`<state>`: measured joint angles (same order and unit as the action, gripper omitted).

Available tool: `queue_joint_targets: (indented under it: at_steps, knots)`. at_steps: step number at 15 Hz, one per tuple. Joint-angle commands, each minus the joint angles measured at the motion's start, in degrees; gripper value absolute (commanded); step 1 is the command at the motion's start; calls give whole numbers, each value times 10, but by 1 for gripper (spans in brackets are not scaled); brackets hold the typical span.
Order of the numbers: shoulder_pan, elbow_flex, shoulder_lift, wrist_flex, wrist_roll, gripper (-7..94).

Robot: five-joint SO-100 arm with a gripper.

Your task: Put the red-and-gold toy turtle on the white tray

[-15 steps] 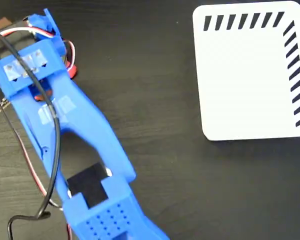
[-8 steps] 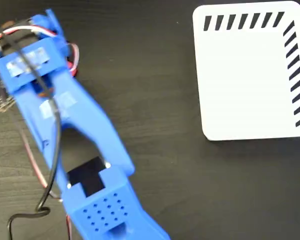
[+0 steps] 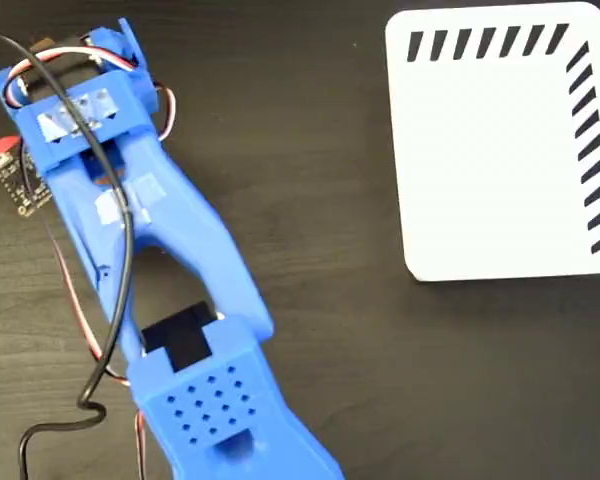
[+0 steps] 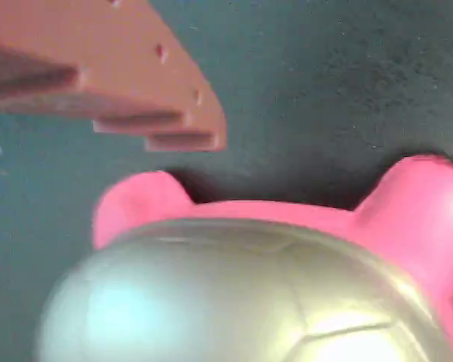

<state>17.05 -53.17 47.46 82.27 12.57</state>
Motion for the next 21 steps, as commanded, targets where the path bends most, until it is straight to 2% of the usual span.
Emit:
queue_joint_targets:
  at_steps: [1, 12, 15, 18, 21]
  knots:
    - [4, 32, 15, 0, 4, 76]
    - [15, 26, -8, -16, -1, 76]
    - [15, 26, -10, -20, -1, 68]
    - [14, 26, -10, -24, -2, 55]
    - [15, 26, -10, -24, -4, 47]
